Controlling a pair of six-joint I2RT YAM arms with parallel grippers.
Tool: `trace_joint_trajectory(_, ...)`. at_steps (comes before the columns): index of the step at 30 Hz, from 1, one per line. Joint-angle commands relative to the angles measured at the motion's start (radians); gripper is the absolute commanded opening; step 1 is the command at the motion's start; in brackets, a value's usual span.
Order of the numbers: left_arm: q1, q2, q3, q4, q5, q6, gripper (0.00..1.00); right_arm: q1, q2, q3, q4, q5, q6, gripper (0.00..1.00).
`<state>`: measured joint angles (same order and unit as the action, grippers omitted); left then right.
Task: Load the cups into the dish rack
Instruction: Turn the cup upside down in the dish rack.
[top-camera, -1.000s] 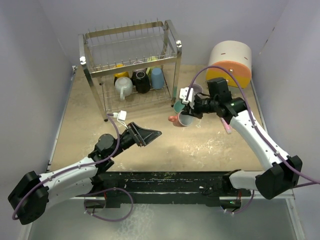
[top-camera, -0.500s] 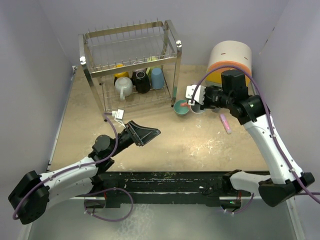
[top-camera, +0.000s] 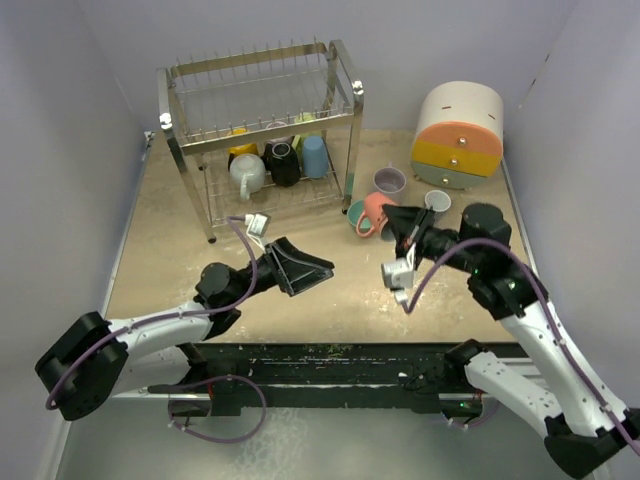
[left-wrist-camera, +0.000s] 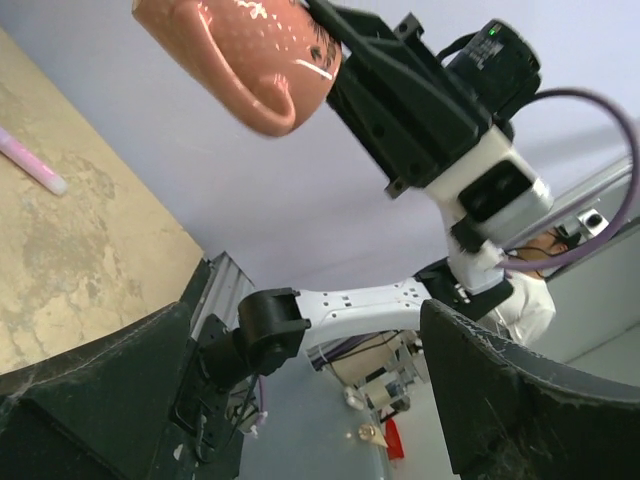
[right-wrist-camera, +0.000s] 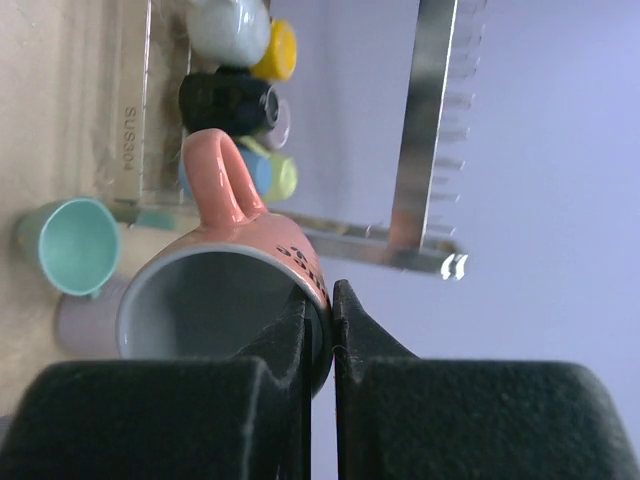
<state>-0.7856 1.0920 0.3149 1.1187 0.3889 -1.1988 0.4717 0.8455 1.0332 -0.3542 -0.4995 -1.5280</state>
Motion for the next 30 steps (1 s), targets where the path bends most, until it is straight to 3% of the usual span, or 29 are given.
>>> trace_joint_trajectory(1, 0.006, 0.062, 0.041, 0.185, 0.092, -0.050, 0.99, 0.042, -0.114, -0.144, 0.249, -0.138, -0.332, 0.00)
trace_joint_trajectory(6, 0.005, 0.133, 0.041, 0.261, 0.135, -0.086, 0.99, 0.064, -0.158, -0.226, 0.280, -0.204, -0.471, 0.00)
trace_joint_trajectory(23, 0.003, 0.232, 0.102, 0.335, 0.226, -0.064, 0.95, 0.118, -0.207, -0.315, 0.326, -0.359, -0.644, 0.00)
trace_joint_trajectory(30, 0.003, 0.273, 0.139, 0.341, 0.266, -0.066, 0.85, 0.133, -0.215, -0.330, 0.336, -0.394, -0.682, 0.00)
